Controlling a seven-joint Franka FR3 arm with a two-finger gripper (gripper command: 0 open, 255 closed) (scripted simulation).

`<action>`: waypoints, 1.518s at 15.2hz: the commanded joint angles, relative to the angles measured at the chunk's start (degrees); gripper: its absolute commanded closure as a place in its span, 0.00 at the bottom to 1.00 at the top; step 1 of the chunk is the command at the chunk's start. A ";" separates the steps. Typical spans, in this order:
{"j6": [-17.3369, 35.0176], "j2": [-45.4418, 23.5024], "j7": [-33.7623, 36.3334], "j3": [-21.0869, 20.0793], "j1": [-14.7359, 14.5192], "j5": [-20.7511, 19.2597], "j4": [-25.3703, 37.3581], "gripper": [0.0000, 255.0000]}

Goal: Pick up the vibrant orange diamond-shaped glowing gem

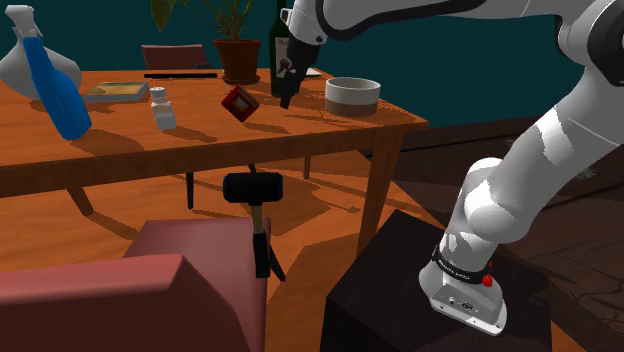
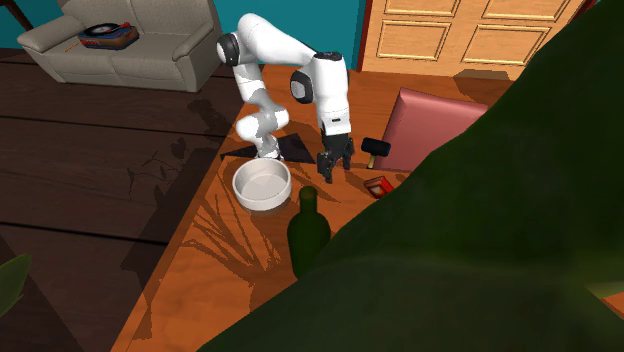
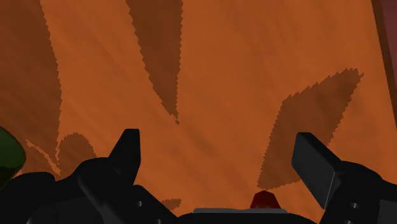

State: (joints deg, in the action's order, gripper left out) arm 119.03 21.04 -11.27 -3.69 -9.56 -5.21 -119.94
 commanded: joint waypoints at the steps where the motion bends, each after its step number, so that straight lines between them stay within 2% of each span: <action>1: 1.94 -2.81 -1.04 -0.72 -0.84 -0.11 2.65 0.00; 8: 6.85 -10.78 -4.40 -2.85 -3.12 -0.82 10.80 0.00; 15: 12.64 -10.75 -3.66 -2.88 -3.04 -1.29 4.95 0.00; 17: 12.64 -10.75 -3.66 -2.88 -3.04 -1.29 4.95 0.00; 18: 12.68 -10.66 -3.69 -2.86 -3.03 -1.27 4.82 1.00; 23: 12.66 -10.66 -3.72 -2.84 -3.03 -1.26 4.84 1.00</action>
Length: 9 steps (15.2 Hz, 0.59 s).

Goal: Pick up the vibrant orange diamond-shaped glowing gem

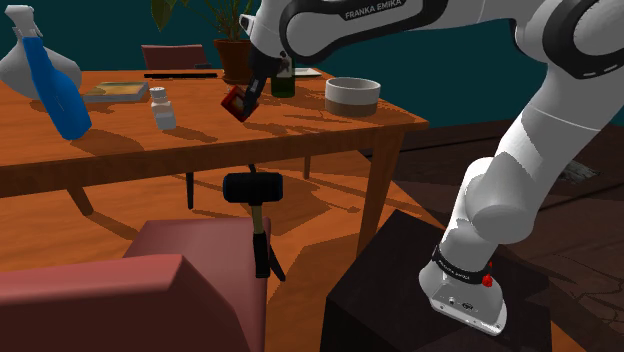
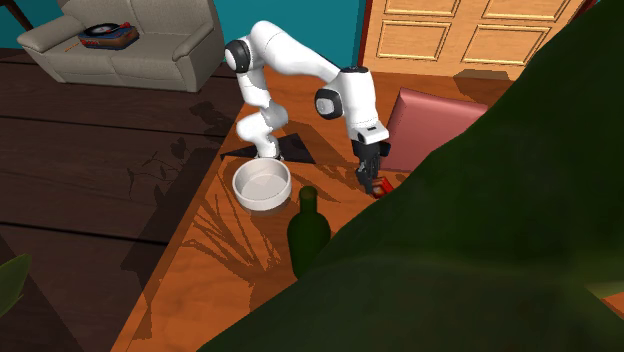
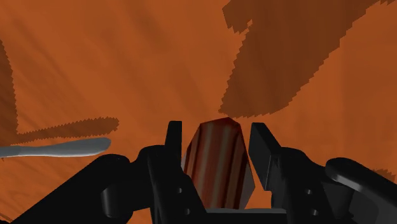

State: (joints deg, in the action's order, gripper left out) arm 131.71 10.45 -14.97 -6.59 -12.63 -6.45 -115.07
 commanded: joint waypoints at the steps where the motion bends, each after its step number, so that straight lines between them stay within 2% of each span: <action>1: -0.01 -0.04 0.02 0.04 0.03 -0.03 -0.06 1.00; 4: -0.04 -0.16 0.04 0.01 0.04 -0.05 0.08 1.00; 9: -3.86 -0.10 -0.47 0.03 -0.02 0.29 3.85 1.00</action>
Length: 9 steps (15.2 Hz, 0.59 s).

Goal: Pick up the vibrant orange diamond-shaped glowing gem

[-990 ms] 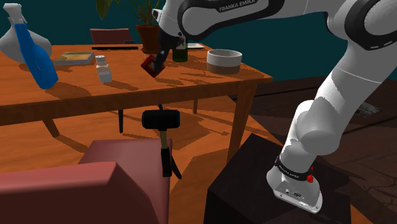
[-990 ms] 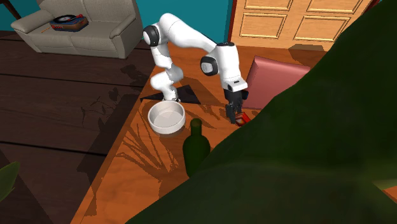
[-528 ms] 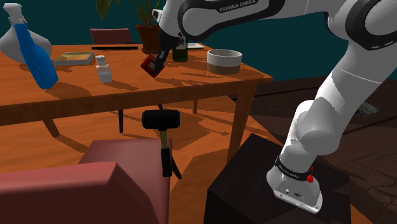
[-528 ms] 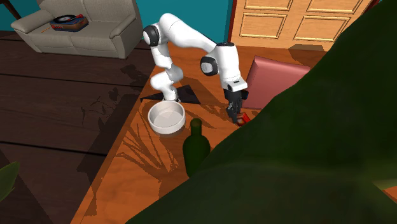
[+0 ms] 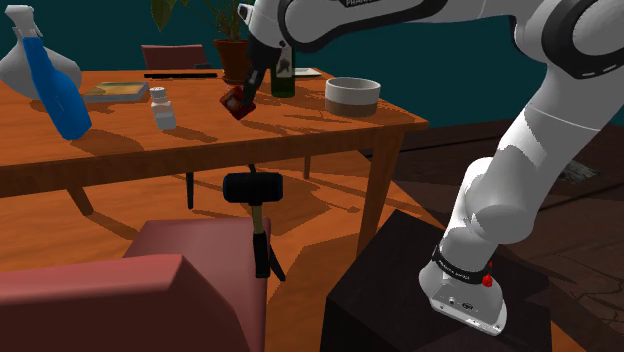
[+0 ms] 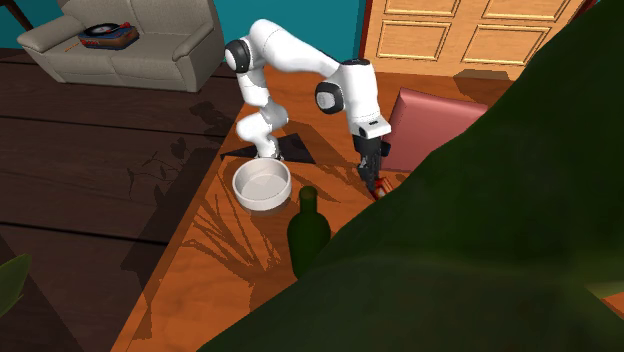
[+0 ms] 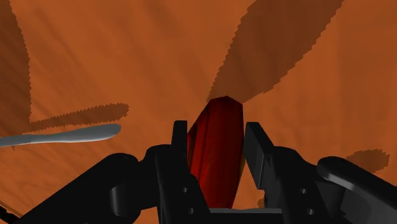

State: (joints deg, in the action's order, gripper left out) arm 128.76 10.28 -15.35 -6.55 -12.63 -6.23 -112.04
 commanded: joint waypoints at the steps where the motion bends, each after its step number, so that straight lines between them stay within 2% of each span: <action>1: -1.66 0.05 -0.19 0.00 -0.03 0.13 1.61 1.00; 9: -7.86 -0.62 -0.85 -0.02 -0.08 0.44 8.49 1.00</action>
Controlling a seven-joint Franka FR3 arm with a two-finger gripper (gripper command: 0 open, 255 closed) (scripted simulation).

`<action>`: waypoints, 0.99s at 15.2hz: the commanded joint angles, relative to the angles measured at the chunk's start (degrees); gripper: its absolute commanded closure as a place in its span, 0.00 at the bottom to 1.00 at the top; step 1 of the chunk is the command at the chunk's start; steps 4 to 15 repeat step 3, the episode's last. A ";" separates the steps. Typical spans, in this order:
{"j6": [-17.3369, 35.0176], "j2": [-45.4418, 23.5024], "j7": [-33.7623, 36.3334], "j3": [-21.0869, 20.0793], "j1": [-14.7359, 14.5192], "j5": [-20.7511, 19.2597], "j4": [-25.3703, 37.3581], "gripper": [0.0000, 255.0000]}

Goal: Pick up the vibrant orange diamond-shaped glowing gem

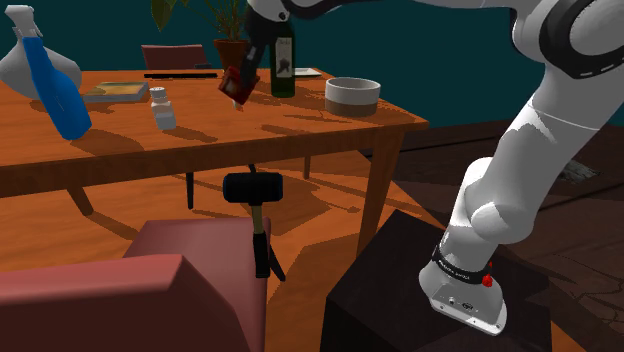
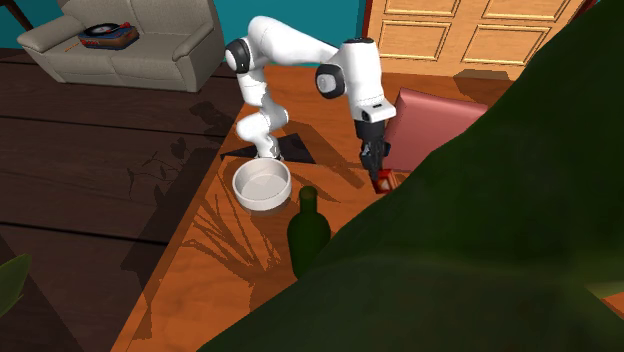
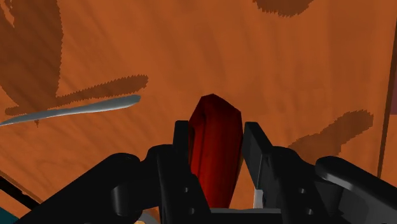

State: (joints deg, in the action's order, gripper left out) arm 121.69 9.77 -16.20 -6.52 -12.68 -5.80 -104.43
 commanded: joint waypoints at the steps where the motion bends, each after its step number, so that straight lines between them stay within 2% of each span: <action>1: -1.57 -0.25 -0.08 -0.06 -0.03 0.03 1.81 1.00; 15: -1.69 -0.27 -0.09 -0.06 -0.03 0.04 1.95 1.00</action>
